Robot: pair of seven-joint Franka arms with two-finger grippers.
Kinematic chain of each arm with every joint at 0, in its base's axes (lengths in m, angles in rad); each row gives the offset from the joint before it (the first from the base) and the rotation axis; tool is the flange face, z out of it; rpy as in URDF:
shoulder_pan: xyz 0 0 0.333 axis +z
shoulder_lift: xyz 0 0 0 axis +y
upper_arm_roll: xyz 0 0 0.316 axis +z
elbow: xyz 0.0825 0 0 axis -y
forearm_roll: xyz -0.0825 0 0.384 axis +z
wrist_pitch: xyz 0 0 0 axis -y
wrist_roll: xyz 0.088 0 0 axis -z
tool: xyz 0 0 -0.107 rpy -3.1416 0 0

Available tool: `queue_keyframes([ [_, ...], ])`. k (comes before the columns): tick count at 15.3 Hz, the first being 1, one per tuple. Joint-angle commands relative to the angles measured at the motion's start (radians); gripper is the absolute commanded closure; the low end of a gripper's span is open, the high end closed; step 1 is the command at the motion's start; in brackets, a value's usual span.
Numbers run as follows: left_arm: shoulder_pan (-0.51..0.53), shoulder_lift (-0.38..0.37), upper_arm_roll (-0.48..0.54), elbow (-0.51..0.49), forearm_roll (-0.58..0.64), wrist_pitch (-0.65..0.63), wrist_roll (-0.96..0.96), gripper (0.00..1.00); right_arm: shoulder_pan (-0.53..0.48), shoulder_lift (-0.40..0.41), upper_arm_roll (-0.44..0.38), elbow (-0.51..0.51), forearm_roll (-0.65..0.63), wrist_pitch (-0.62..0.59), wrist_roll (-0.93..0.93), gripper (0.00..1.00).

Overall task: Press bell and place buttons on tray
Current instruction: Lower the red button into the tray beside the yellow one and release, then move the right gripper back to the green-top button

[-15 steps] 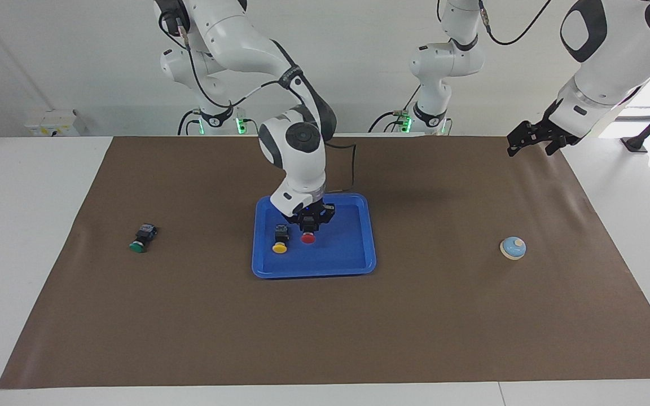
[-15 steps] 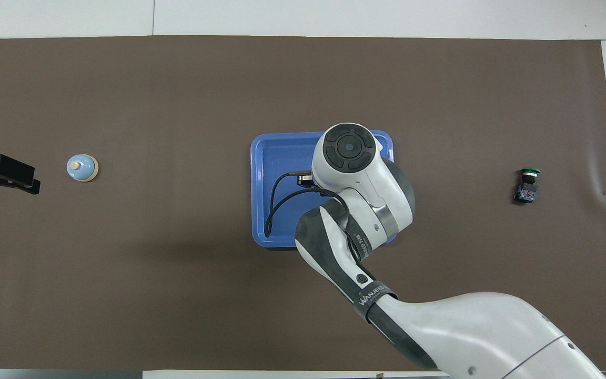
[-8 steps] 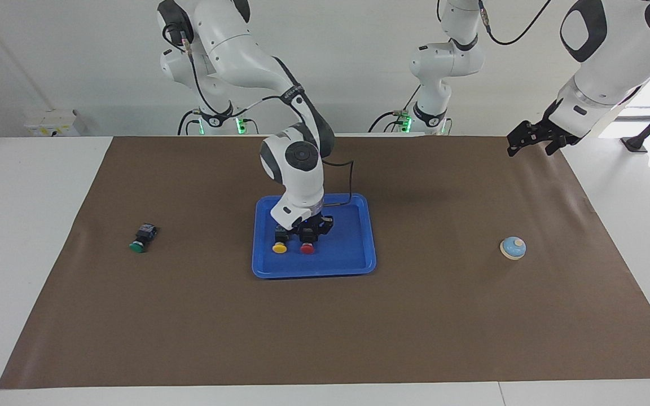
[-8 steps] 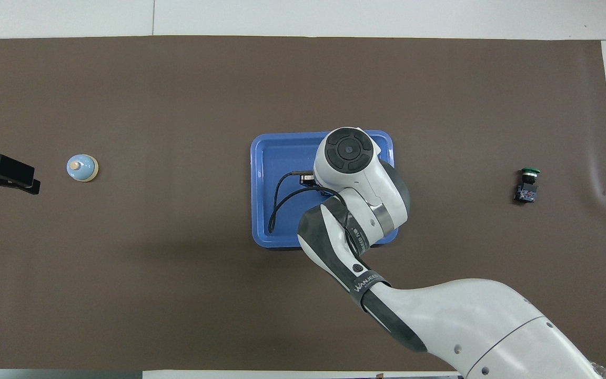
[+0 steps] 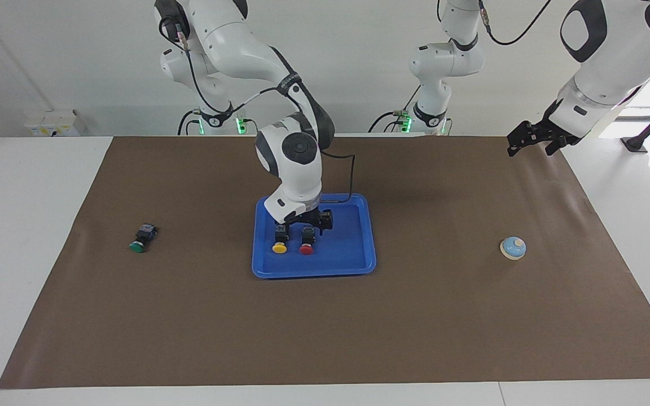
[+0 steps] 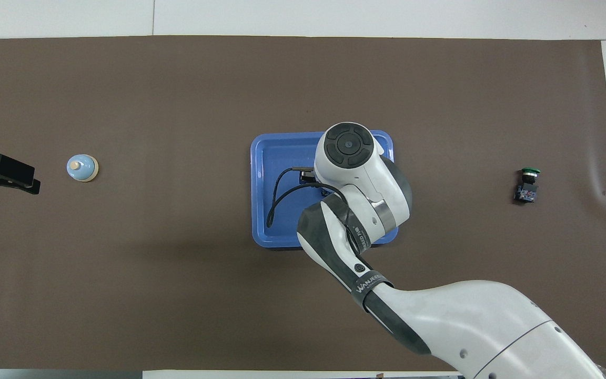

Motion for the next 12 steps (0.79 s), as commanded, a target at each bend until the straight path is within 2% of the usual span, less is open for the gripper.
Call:
queue_keyframes([
  [1,0.001,-0.022,0.002,-0.027,0.001,0.013,0.002,0.0,-0.094,-0.062,0.006,0.013,-0.002,-0.067,-0.02,0.0],
  [6,0.001,-0.022,0.002,-0.027,0.002,0.013,0.002,0.0,-0.331,-0.123,0.003,-0.005,-0.014,-0.171,-0.368,0.0],
  [9,0.001,-0.024,0.002,-0.027,0.001,0.013,0.002,0.0,-0.466,-0.151,0.0,-0.068,-0.031,-0.173,-0.528,0.0],
  [12,0.001,-0.024,0.002,-0.027,0.002,0.013,0.002,0.0,-0.583,-0.18,0.0,-0.152,-0.063,-0.12,-0.573,0.0],
])
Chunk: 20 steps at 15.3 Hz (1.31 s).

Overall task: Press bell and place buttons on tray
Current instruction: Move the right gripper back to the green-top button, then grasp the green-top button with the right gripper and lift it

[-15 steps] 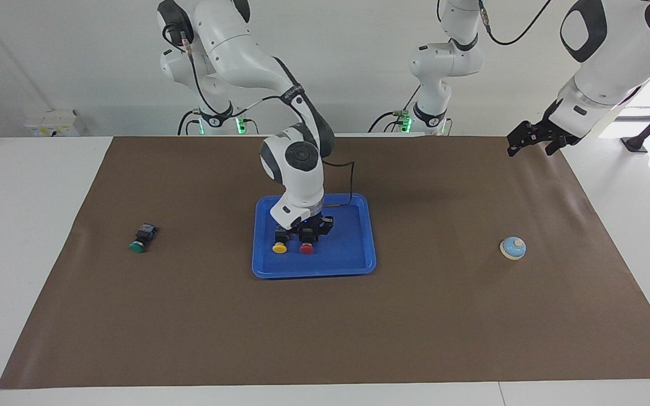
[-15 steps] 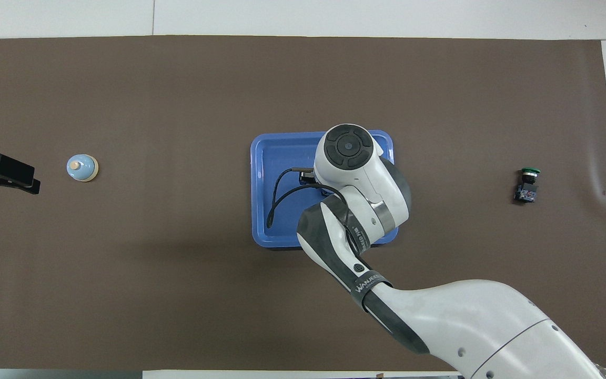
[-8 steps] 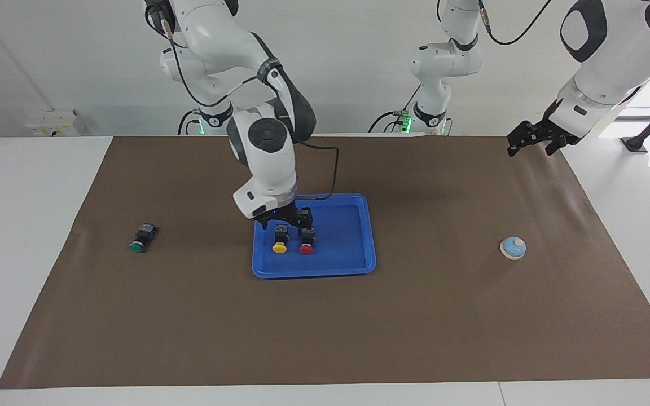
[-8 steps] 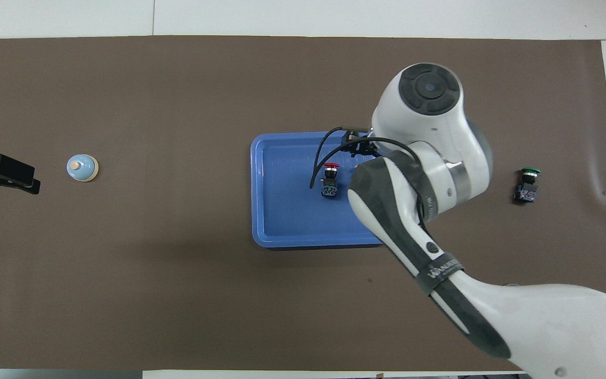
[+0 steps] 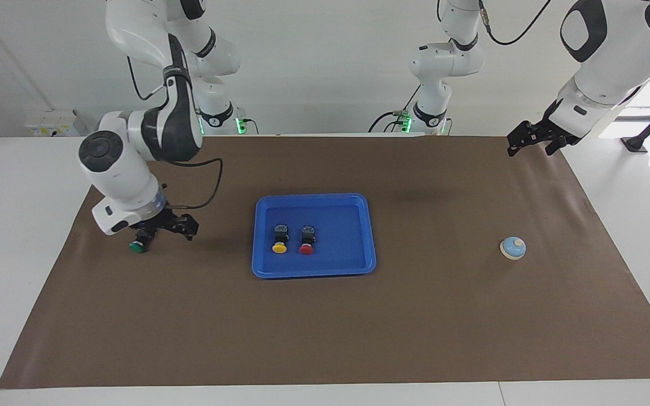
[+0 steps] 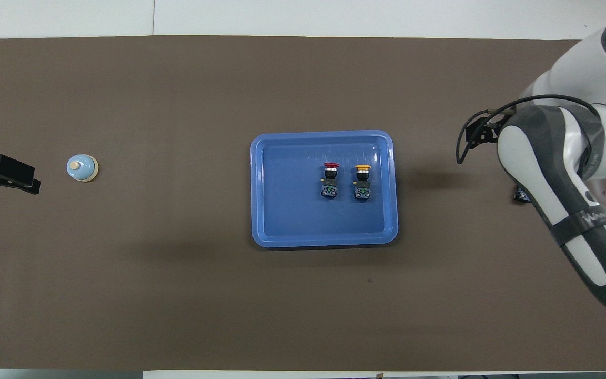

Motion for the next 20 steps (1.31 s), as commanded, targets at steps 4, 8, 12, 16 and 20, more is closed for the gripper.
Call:
queue_keyframes([
  [4,0.001,-0.022,0.002,-0.027,0.002,0.013,0.002,0.0,-0.136,-0.096,0.016,-0.276,-0.068,0.271,-0.015,0.0],
  [8,0.001,-0.024,0.002,-0.027,0.002,0.013,0.002,0.0,-0.141,-0.119,0.016,-0.448,-0.068,0.51,0.031,0.0],
  [12,0.001,-0.022,0.002,-0.027,0.001,0.013,0.002,0.0,-0.181,-0.124,0.018,-0.501,-0.068,0.575,0.01,0.0],
  [16,0.001,-0.024,0.002,-0.027,0.002,0.013,0.002,0.0,-0.184,-0.128,0.018,-0.522,-0.068,0.583,0.001,0.63],
  [20,0.001,-0.024,0.002,-0.027,0.002,0.013,0.002,0.0,-0.179,-0.127,0.018,-0.515,-0.068,0.58,0.001,1.0],
])
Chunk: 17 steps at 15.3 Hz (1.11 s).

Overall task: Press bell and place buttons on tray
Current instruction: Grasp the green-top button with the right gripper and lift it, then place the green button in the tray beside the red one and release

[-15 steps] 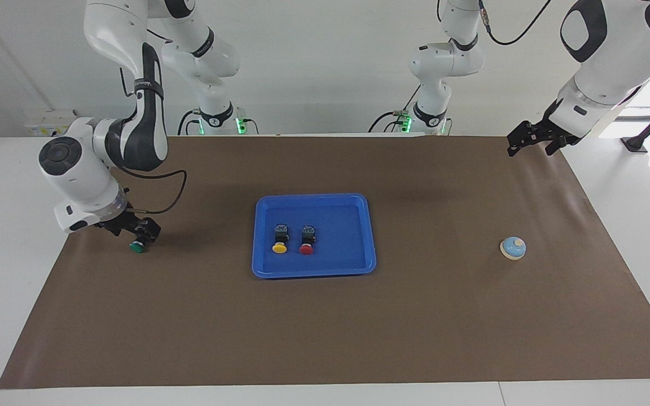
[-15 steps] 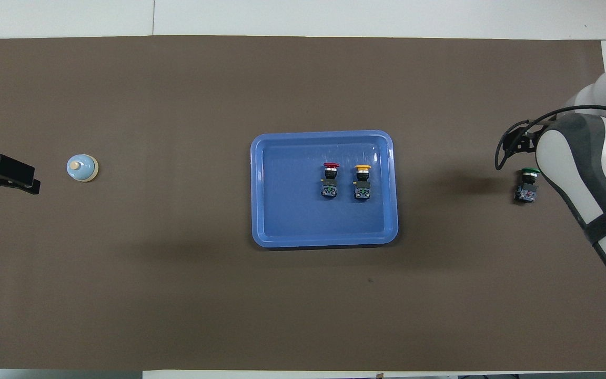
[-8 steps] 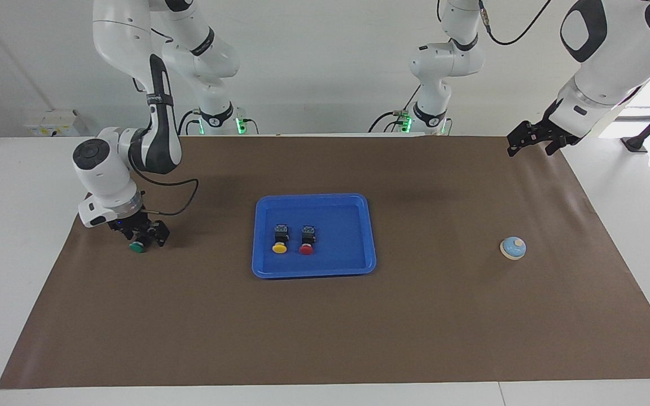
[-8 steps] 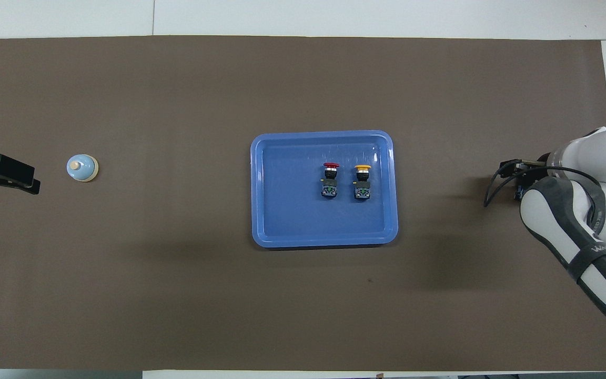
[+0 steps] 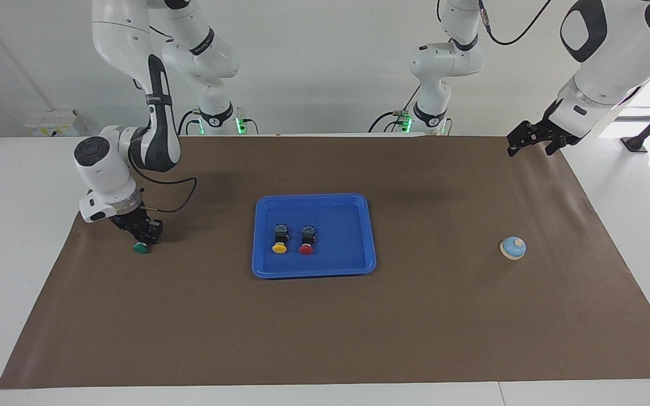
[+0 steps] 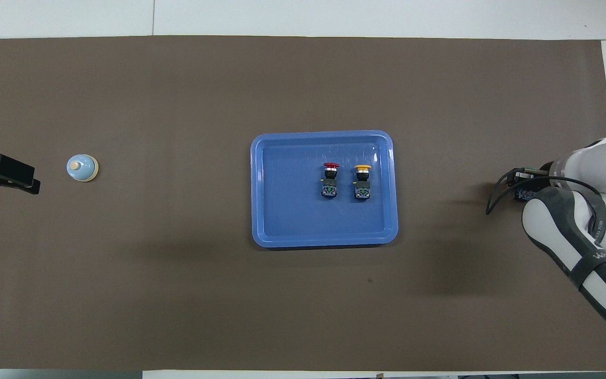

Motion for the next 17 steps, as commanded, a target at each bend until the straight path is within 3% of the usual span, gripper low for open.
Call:
queue_keyframes([
  [1,0.001,-0.024,0.001,-0.027,0.002,0.015,0.003,0.0,-0.006,-0.027,0.015,-0.013,-0.019,0.004,-0.006,1.0],
  [3,-0.012,-0.022,0.001,-0.025,0.002,0.013,0.003,0.0,0.013,-0.037,0.018,0.049,-0.023,-0.084,-0.007,1.0],
  [6,-0.009,-0.022,0.001,-0.027,0.001,0.013,0.002,0.0,0.092,-0.009,0.024,0.286,-0.022,-0.377,0.004,1.0],
  [9,0.001,-0.024,0.005,-0.027,0.002,0.013,0.0,0.0,0.227,0.032,0.027,0.467,0.0,-0.554,0.1,1.0],
  [14,-0.003,-0.022,0.002,-0.025,0.002,0.088,-0.001,0.0,0.511,0.087,0.025,0.599,0.085,-0.613,0.429,1.0],
  [17,0.001,-0.022,0.005,-0.027,0.002,0.09,-0.003,0.0,0.664,0.198,0.024,0.719,0.093,-0.613,0.584,1.0],
])
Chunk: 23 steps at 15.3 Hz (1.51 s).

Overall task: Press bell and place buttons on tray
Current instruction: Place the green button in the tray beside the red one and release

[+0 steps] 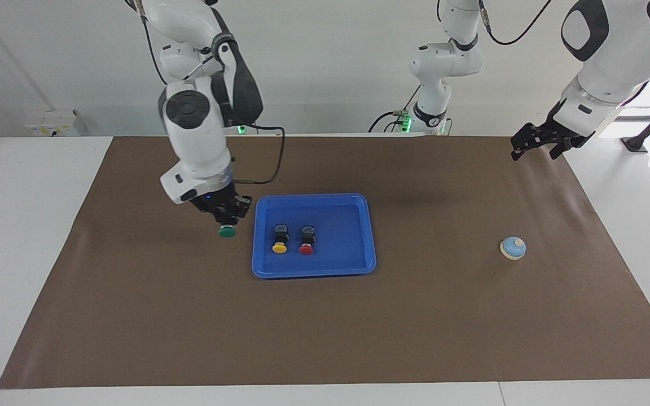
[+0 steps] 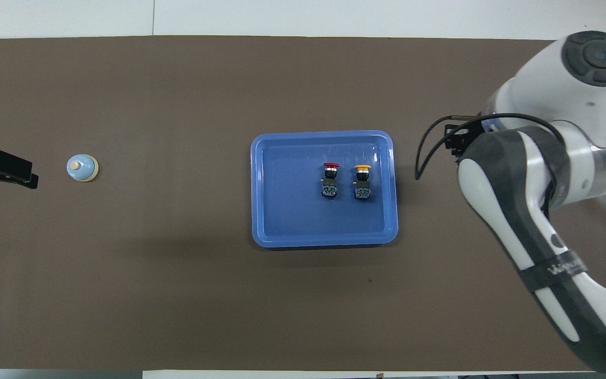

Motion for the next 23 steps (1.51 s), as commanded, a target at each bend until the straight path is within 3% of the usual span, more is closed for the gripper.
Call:
queue_keyframes([
  [1,0.002,-0.022,0.003,-0.027,0.002,0.025,-0.003,0.0,0.106,0.157,-0.009,0.175,0.014,-0.015,0.13,1.0],
  [6,0.002,-0.022,0.003,-0.028,0.002,0.034,-0.003,0.0,0.194,0.261,-0.007,0.119,0.005,0.221,0.176,1.0],
  [13,0.002,-0.022,0.003,-0.028,0.002,0.036,-0.003,0.0,0.222,0.288,-0.007,0.045,0.008,0.324,0.213,1.0],
  [14,0.002,-0.022,0.003,-0.028,0.002,0.036,-0.003,0.0,0.22,0.288,-0.007,0.047,0.014,0.323,0.256,0.74],
  [15,0.002,-0.022,0.003,-0.028,0.002,0.036,-0.003,0.0,0.22,0.285,-0.007,0.056,0.017,0.308,0.3,0.03],
  [18,0.002,-0.022,0.003,-0.028,0.002,0.036,-0.003,0.0,0.153,0.224,-0.007,0.056,0.034,0.228,0.365,0.0],
  [20,0.002,-0.022,0.003,-0.028,0.002,0.037,-0.003,0.0,0.08,0.155,-0.009,0.059,0.126,0.184,0.353,0.0],
  [23,0.002,-0.02,0.003,-0.028,0.002,0.054,-0.003,0.0,-0.022,0.056,-0.01,0.058,0.14,0.038,0.142,0.0],
])
